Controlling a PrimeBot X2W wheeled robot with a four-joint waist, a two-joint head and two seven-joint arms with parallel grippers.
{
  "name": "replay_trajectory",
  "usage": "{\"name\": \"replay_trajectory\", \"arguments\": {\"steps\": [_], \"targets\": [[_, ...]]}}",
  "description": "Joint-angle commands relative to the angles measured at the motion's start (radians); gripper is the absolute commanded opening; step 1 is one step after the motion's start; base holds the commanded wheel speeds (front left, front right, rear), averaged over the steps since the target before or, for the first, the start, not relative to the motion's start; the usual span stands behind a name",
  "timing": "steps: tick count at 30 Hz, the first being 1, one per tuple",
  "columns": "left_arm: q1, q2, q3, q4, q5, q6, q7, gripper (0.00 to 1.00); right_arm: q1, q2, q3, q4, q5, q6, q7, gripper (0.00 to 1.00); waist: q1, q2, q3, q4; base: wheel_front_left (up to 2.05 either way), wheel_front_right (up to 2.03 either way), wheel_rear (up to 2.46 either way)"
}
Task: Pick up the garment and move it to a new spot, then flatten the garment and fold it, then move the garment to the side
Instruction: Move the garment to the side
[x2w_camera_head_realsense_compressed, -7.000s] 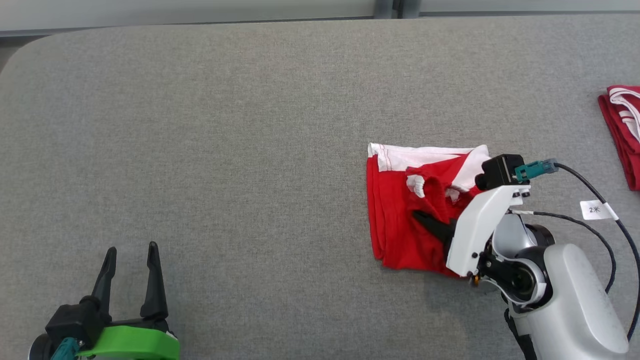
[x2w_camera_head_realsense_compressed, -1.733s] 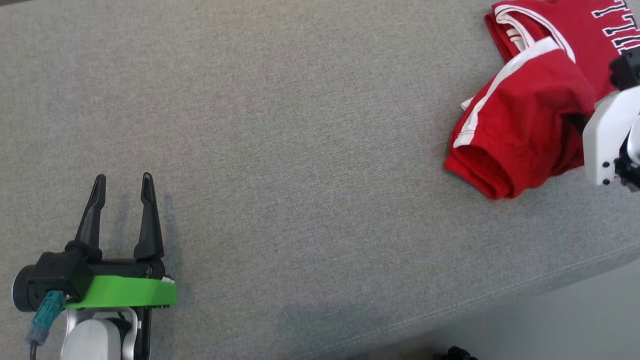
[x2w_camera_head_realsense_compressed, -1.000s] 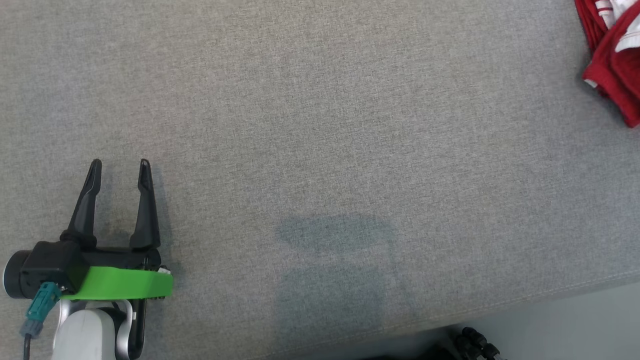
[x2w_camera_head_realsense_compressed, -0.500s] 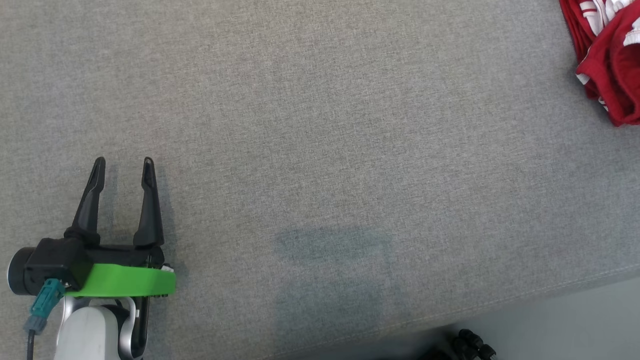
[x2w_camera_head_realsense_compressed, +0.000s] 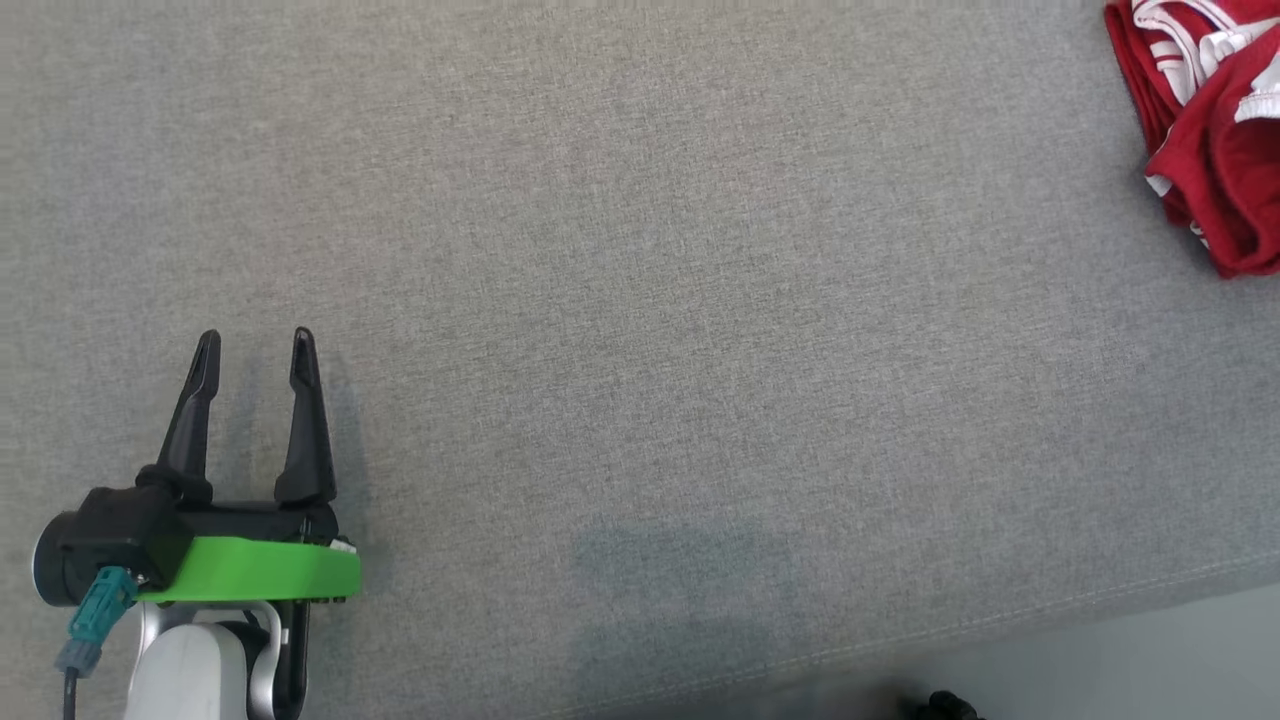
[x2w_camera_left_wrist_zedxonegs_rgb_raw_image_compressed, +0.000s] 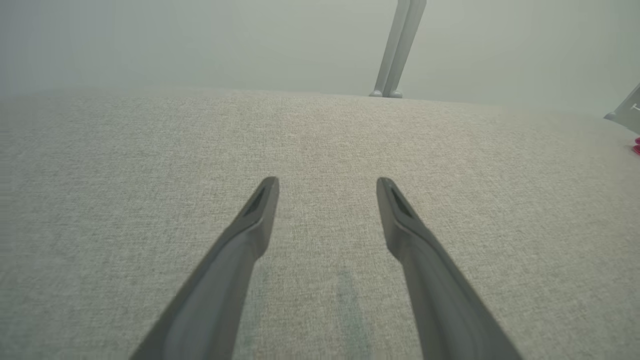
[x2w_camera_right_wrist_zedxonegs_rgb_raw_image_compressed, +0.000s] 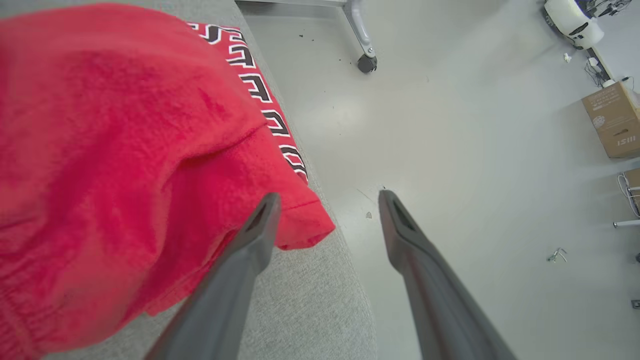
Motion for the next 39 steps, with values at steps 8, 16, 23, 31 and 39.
{"name": "replay_trajectory", "arguments": {"steps": [8, 16, 23, 31, 39], "targets": [[0.093, -0.029, 0.038, 0.009, -0.01, 0.002, -0.003, 1.0, 0.207, -0.011, 0.094, -0.177, 0.135, -0.002, -0.244, 1.0, -0.0001, -0.0001, -0.175, 0.038, 0.0, 0.0, 0.0], [0.2, -0.039, 0.074, -0.009, 0.003, 0.002, -0.003, 1.0, 0.55, 0.066, 0.101, -0.532, 0.216, -0.002, -0.363, 1.0, -0.0001, -0.0001, -0.307, 0.067, 0.0, 0.0, 0.0], [0.262, -0.027, 0.077, 0.013, 0.011, 0.002, -0.003, 1.0, 0.759, 0.204, 0.066, -0.755, 0.164, -0.002, -0.408, 1.0, -0.0001, -0.0001, -0.363, 0.091, 0.0, 0.0, 0.0], [0.279, -0.032, 0.08, 0.067, 0.0, 0.002, -0.003, 1.0, 0.884, 0.389, 0.012, -0.776, 0.117, -0.002, -0.459, 1.0, -0.0001, -0.0001, -0.425, 0.136, 0.0, 0.0, 0.0], [0.29, -0.025, 0.078, 0.134, -0.005, 0.002, -0.003, 1.0, 0.93, 0.529, -0.038, -0.726, -0.067, -0.001, -0.479, 1.0, -0.0001, -0.0001, -0.471, 0.16, 0.0, 0.0, 0.0]]}}
